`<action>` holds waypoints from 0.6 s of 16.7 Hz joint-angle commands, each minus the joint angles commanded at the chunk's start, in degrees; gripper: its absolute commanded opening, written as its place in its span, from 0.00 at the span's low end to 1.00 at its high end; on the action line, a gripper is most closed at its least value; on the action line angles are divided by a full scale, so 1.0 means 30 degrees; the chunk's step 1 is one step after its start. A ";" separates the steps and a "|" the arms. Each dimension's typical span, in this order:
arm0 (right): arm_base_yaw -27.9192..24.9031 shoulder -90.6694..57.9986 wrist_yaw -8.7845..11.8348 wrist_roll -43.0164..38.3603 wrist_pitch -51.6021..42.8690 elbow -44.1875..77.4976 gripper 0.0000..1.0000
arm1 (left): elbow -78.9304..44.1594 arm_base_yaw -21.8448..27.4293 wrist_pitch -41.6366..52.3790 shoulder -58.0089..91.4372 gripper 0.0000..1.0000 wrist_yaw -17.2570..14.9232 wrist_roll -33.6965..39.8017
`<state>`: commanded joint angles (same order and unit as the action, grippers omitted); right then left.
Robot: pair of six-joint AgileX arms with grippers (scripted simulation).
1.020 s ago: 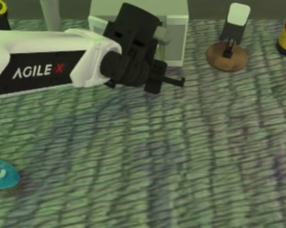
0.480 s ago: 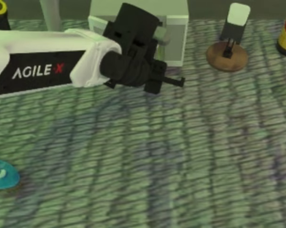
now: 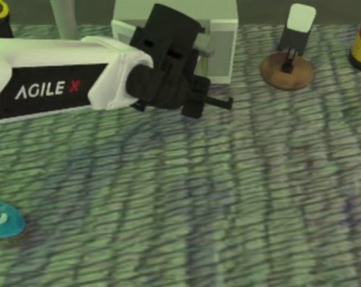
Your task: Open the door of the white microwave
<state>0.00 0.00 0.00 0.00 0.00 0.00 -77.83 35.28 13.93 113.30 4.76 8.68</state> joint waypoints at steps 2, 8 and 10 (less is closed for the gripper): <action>0.0000 0.0000 0.0000 0.0000 0.0000 0.0000 1.00 | 0.0289 -0.0139 -0.0101 -0.0198 0.00 -0.0202 -0.0370; 0.0000 0.0000 0.0000 0.0000 0.0000 0.0000 1.00 | 0.0844 -0.0458 -0.0334 -0.0590 0.00 -0.0673 -0.1070; 0.0000 0.0000 0.0000 0.0000 0.0000 0.0000 1.00 | 0.0844 -0.0458 -0.0334 -0.0590 0.00 -0.0673 -0.1070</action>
<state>0.00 0.00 0.00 0.00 0.00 0.00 -75.30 33.91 12.93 111.53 2.74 5.47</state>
